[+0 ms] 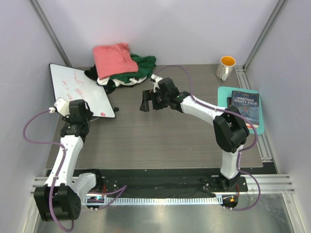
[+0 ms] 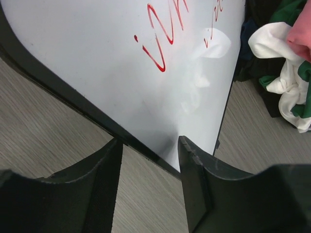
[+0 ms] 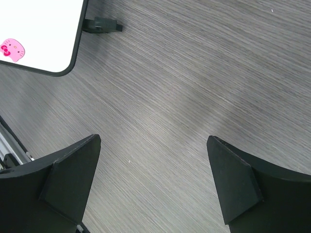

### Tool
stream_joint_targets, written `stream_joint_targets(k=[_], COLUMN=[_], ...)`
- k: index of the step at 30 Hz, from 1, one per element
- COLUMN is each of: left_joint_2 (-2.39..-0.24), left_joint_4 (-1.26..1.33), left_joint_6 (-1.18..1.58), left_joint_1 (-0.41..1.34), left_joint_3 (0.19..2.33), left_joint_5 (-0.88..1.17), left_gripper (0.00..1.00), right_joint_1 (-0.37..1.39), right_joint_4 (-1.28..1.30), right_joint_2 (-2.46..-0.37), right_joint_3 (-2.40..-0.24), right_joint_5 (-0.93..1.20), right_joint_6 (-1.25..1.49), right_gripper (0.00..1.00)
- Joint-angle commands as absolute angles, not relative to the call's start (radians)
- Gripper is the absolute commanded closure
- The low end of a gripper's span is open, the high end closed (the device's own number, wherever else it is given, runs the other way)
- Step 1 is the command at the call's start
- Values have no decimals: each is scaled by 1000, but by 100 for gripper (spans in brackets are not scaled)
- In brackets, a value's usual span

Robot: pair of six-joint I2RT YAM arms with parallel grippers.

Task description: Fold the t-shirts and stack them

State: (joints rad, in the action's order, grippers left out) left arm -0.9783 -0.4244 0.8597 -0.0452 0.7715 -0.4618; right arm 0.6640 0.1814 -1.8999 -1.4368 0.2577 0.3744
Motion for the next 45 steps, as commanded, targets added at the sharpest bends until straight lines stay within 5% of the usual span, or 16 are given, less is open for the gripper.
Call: stream_joint_targets(k=[1, 7, 10, 12, 34, 39, 45], left_joint_2=[-977, -963, -974, -992, -1006, -1003, -985], left_joint_4=[-422, -428, -431, -455, -549, -566, -586], left_joint_6=[887, 887, 879, 876, 796, 821, 828], left_joint_1=[-41, -40, -41, -40, -23, -23, -23], left_joint_3=[758, 772, 787, 799, 850, 836, 845], left_joint_5=[-497, -506, -508, -518, -497, -500, -506], left_gripper=[51, 54, 75, 100, 100, 52, 44], right_joint_1=[666, 670, 676, 684, 692, 692, 692], right_joint_4=[149, 156, 170, 167, 78, 78, 80], right_joint_2=[-1881, -1986, -2034, -2051, -2094, -2079, -2072], right_joint_3=[-1443, -1587, -1655, -1677, -1669, -1648, -1631], right_joint_5=[264, 299, 308, 310, 339, 333, 330], right_joint_6=[351, 359, 360, 360, 419, 407, 403], right_gripper=[3, 3, 3, 3, 4, 3, 3])
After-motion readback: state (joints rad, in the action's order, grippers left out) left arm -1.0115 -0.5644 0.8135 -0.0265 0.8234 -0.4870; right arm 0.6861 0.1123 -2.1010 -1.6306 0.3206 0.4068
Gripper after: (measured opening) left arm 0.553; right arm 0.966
